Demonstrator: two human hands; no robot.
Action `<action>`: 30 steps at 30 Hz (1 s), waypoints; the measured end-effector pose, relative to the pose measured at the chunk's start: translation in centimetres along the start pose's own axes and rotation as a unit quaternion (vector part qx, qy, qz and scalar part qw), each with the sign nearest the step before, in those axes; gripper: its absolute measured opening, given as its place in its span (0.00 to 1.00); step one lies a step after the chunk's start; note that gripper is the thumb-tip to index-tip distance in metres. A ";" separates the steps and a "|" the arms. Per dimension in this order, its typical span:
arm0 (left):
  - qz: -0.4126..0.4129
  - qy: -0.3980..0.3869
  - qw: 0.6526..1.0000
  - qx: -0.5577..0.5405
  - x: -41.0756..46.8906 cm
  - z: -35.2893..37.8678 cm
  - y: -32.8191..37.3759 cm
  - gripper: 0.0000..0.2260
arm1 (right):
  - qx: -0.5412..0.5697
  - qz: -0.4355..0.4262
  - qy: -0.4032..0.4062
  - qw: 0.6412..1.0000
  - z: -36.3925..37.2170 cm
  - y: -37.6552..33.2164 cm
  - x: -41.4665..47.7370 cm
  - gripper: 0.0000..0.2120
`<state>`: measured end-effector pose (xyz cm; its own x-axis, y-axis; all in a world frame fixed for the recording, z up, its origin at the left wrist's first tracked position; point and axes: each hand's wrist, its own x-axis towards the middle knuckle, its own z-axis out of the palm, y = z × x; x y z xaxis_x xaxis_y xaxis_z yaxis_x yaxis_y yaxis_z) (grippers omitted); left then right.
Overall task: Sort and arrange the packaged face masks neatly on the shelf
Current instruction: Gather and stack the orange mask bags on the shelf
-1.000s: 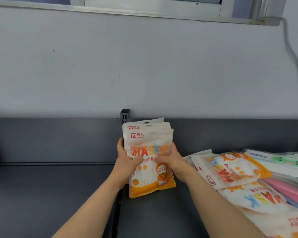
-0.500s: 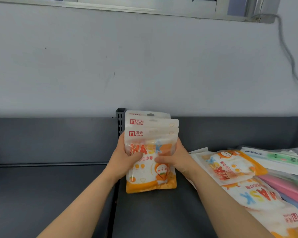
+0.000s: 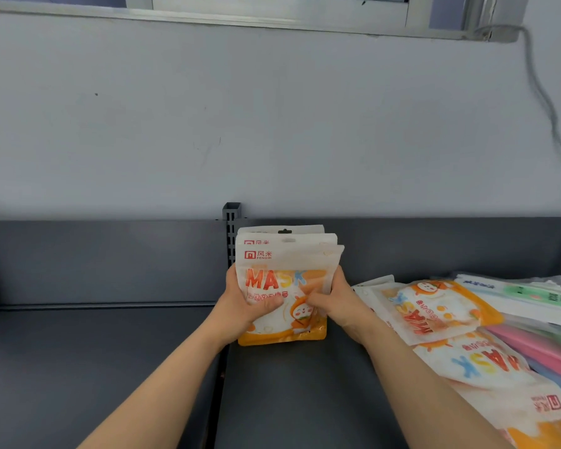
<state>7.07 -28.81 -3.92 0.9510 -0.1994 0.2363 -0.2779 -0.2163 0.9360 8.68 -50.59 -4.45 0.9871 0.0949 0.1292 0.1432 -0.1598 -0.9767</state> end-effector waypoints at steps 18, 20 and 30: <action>-0.105 0.118 0.976 -0.152 -2.3 -0.3 1.3 0.22 | 0.013 0.023 -0.044 0.999 3.3 -1.5 -1.1 0.11; -0.103 0.135 0.975 -0.146 -2.8 -0.9 1.3 0.21 | 0.016 0.016 -0.064 0.998 3.9 -2.1 -1.3 0.10; -0.151 0.234 0.953 -0.122 -7.1 -6.3 1.1 0.25 | -0.028 0.042 -0.119 0.992 9.1 -4.5 0.4 0.20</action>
<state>0.93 -21.57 -2.93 0.9548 0.2968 -0.0172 0.0044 0.0437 0.9990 7.76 -40.92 -1.57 0.9514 0.3080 -0.0023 0.0723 -0.2306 -0.9703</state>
